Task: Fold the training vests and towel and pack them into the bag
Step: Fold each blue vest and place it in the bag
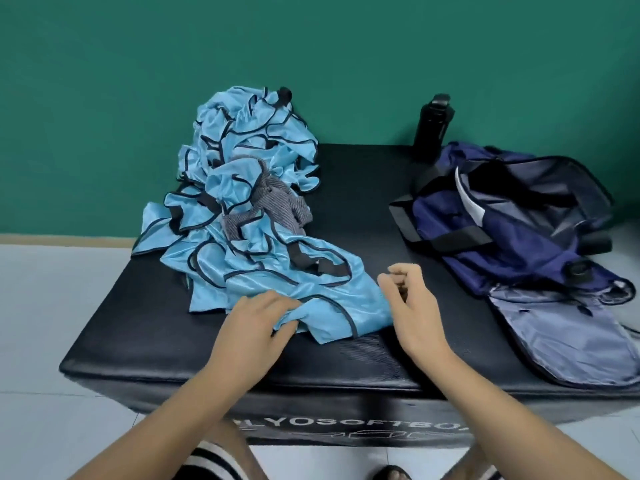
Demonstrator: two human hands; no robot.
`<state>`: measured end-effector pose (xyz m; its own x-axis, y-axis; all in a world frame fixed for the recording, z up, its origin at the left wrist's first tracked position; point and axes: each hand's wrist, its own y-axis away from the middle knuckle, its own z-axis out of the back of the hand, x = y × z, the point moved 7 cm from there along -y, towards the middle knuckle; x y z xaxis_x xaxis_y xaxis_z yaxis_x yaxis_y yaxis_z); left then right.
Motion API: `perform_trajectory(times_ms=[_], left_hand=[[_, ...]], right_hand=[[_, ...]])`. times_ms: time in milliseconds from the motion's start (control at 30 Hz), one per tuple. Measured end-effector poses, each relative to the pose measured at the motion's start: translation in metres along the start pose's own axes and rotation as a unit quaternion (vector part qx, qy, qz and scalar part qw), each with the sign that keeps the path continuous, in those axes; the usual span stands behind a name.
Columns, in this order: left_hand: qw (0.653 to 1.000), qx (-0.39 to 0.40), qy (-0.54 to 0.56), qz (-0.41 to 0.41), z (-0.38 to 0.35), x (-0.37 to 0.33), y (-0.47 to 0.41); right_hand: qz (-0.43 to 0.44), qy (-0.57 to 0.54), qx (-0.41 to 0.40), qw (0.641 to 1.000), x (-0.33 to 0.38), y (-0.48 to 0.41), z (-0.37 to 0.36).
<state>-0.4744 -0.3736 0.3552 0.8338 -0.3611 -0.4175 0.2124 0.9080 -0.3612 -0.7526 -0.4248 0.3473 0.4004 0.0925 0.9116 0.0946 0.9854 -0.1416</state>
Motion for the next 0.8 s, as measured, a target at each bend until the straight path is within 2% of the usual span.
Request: perform_trajectory(times_ms=[167,267,367,433,567,633,800], left_hand=[[0.999,-0.006,0.034,-0.021,0.021,-0.004,-0.022],[0.996,0.06,0.053,-0.026,0.025,-0.015,-0.016],[0.988,0.125,0.091,-0.001,0.021,-0.023,0.01],[0.99,0.085,0.111,0.025,0.032,-0.022,0.021],[0.992,-0.059,0.073,0.09,0.064,-0.005,0.024],[0.989,-0.068,0.046,0.121,0.07,0.001,0.02],[0.971,0.056,-0.066,0.221,0.057,0.026,0.002]], right_hand=[[0.065,0.146,0.019,0.987,-0.002,-0.01,-0.026],[0.11,0.202,0.019,0.973,-0.001,-0.006,-0.021],[0.142,0.204,0.015,0.968,0.006,-0.001,-0.019],[0.17,0.215,0.032,0.961,0.014,0.011,-0.025],[0.192,0.292,0.088,0.933,0.017,0.044,-0.038],[0.207,0.319,0.079,0.921,0.015,0.053,-0.037],[0.206,0.315,0.04,0.926,0.035,0.061,-0.013]])
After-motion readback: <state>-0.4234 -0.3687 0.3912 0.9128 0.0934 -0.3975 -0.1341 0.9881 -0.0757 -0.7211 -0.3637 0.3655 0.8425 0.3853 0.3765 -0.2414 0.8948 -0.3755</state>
